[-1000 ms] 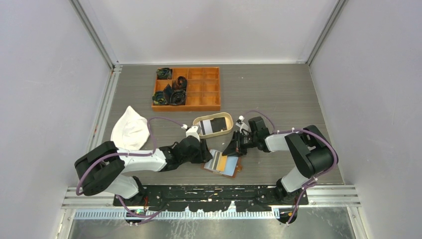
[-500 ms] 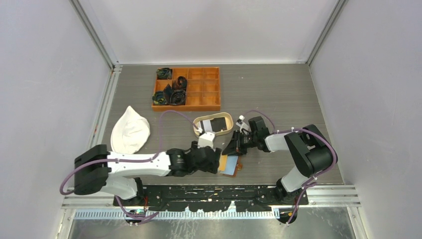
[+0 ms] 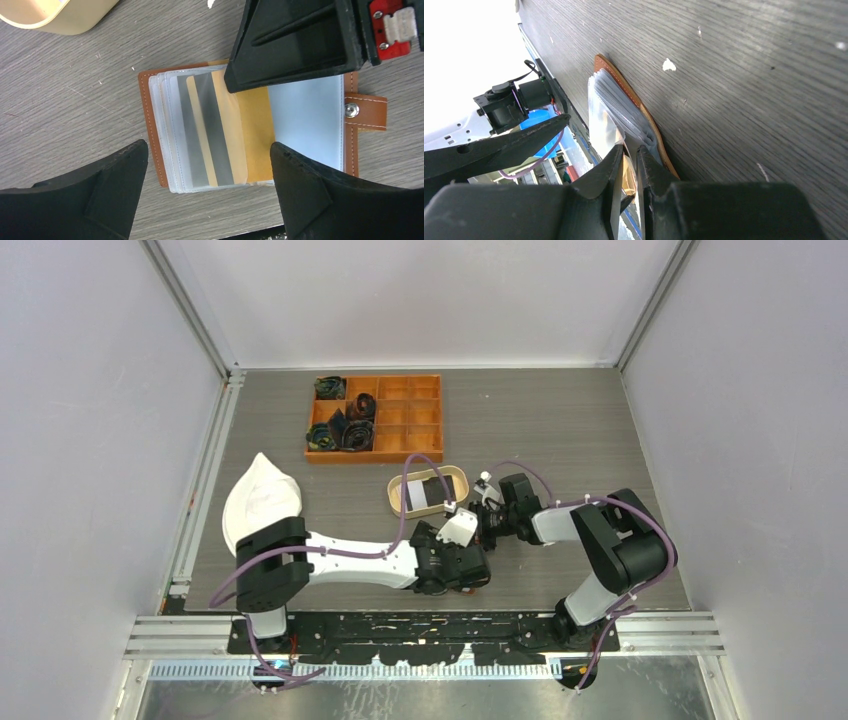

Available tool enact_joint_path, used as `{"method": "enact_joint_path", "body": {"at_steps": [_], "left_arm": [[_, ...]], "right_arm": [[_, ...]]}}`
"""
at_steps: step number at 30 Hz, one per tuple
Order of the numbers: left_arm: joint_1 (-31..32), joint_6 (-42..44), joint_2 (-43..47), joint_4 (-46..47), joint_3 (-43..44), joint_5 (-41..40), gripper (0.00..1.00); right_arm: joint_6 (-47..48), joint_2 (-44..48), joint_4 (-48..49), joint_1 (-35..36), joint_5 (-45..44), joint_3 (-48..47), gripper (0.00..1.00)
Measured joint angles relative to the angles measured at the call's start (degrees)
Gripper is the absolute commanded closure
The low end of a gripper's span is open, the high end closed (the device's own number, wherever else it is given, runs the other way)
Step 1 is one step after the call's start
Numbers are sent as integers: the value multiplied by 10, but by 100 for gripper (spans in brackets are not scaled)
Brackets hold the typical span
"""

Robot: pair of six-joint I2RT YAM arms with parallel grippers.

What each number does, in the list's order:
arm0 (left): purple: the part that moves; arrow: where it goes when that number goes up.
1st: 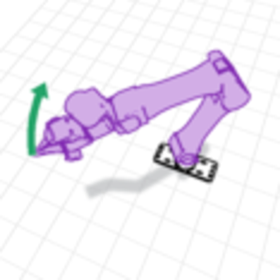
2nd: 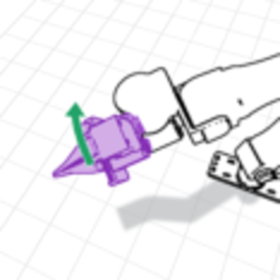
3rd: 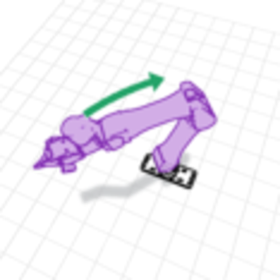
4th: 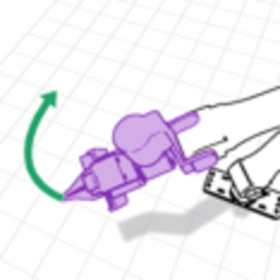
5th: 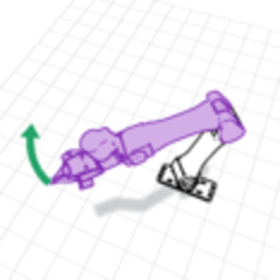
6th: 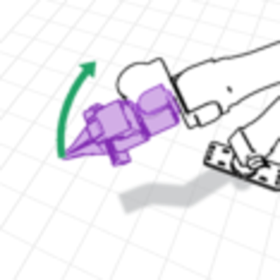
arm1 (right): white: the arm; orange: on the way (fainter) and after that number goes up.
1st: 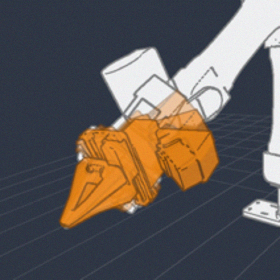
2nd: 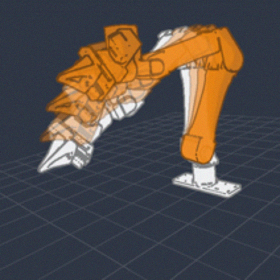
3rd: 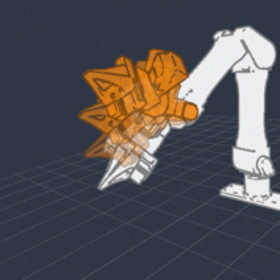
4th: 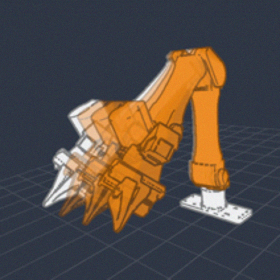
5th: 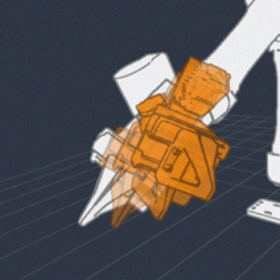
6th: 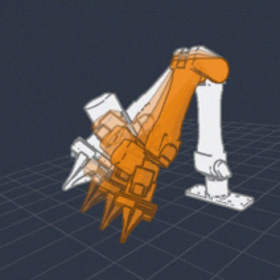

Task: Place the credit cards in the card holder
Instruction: Insert the credit card into the card holder.

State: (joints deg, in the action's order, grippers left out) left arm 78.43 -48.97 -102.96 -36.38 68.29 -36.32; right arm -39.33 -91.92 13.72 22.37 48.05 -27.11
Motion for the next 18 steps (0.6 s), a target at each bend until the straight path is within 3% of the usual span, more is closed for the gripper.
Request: {"method": "enact_joint_path", "body": {"at_steps": [11,18], "left_arm": [[0,15,-3,31,2,12,1],[-7,14,-16,40,1,22,3]], "right_arm": [[1,-4,-1,0,3,-4,78],[1,-4,-1,0,3,-4,78]]}}
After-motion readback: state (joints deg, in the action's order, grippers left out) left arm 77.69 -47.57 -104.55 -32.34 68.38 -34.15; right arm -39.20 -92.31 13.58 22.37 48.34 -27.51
